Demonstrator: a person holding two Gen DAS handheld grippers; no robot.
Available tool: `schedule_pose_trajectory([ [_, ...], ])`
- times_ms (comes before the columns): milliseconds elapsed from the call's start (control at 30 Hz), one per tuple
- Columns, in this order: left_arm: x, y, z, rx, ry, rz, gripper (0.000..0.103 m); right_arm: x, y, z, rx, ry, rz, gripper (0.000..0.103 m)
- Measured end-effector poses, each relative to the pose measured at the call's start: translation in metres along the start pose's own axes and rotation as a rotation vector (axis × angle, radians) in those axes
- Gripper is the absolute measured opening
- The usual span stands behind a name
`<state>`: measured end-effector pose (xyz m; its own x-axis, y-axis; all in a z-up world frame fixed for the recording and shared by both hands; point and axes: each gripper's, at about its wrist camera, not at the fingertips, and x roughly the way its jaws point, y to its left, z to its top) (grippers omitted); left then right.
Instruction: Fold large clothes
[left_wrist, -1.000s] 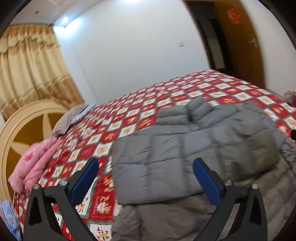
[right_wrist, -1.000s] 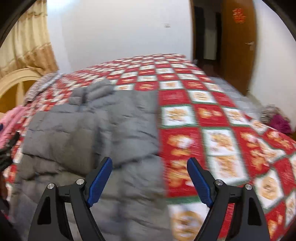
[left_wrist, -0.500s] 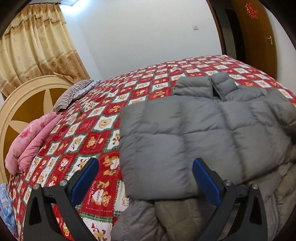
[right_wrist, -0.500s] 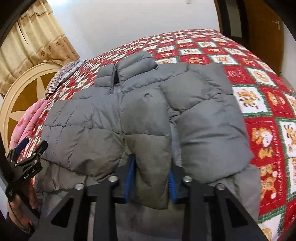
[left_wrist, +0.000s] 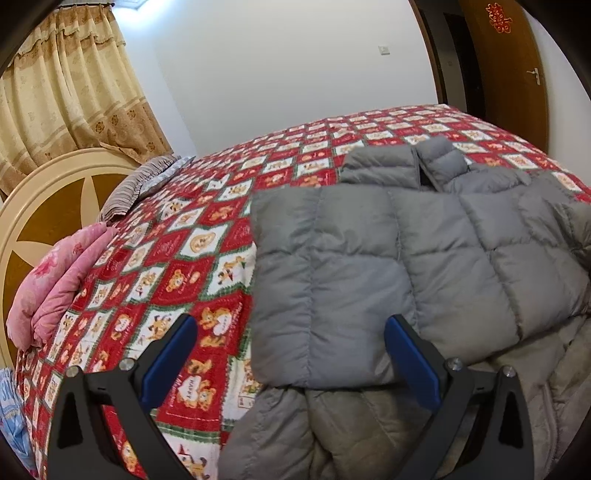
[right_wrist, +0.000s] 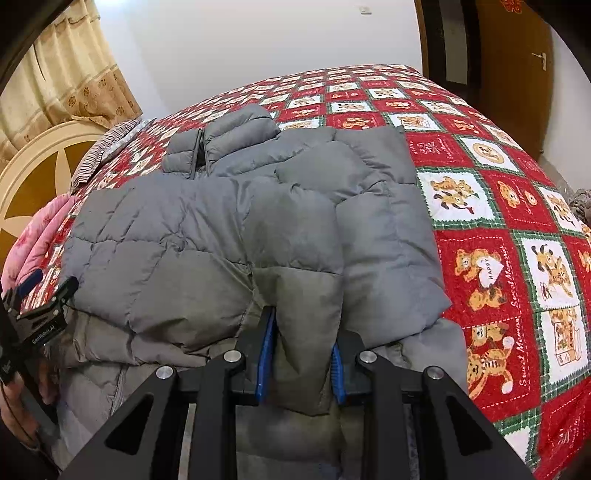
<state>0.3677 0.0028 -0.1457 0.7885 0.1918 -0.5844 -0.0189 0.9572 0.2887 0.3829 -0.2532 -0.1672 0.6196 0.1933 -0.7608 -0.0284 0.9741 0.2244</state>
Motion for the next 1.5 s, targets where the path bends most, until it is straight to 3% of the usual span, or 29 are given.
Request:
schedule_pose_trajectory([
  [100, -0.013, 0.006, 0.010, 0.004, -0.041, -0.007, 0.103, -0.020, -0.002, 0.001, -0.008, -0.050, -0.054, 0.045],
  [200, -0.020, 0.009, 0.021, 0.007, -0.073, -0.013, 0.103, -0.044, 0.002, 0.008, -0.016, -0.126, -0.113, 0.049],
  [400, -0.010, 0.001, 0.043, -0.001, -0.093, -0.039, 0.103, -0.066, 0.032, 0.034, -0.038, -0.225, -0.097, 0.058],
  [567, 0.015, -0.018, 0.051, -0.004, -0.073, -0.054, 0.103, -0.024, 0.064, 0.055, -0.076, -0.161, -0.011, 0.059],
  [833, 0.065, -0.034, 0.031, 0.004, 0.027, -0.053, 0.103, 0.040, 0.054, 0.040, -0.063, -0.074, -0.041, 0.059],
  [1167, 0.080, -0.043, 0.024, 0.004, 0.073, -0.073, 0.103, 0.056, 0.046, 0.027, -0.074, -0.098, -0.043, 0.059],
  [1500, 0.095, -0.049, 0.022, 0.017, 0.140, -0.070, 0.103, 0.065, 0.057, 0.023, -0.123, -0.087, -0.110, 0.060],
])
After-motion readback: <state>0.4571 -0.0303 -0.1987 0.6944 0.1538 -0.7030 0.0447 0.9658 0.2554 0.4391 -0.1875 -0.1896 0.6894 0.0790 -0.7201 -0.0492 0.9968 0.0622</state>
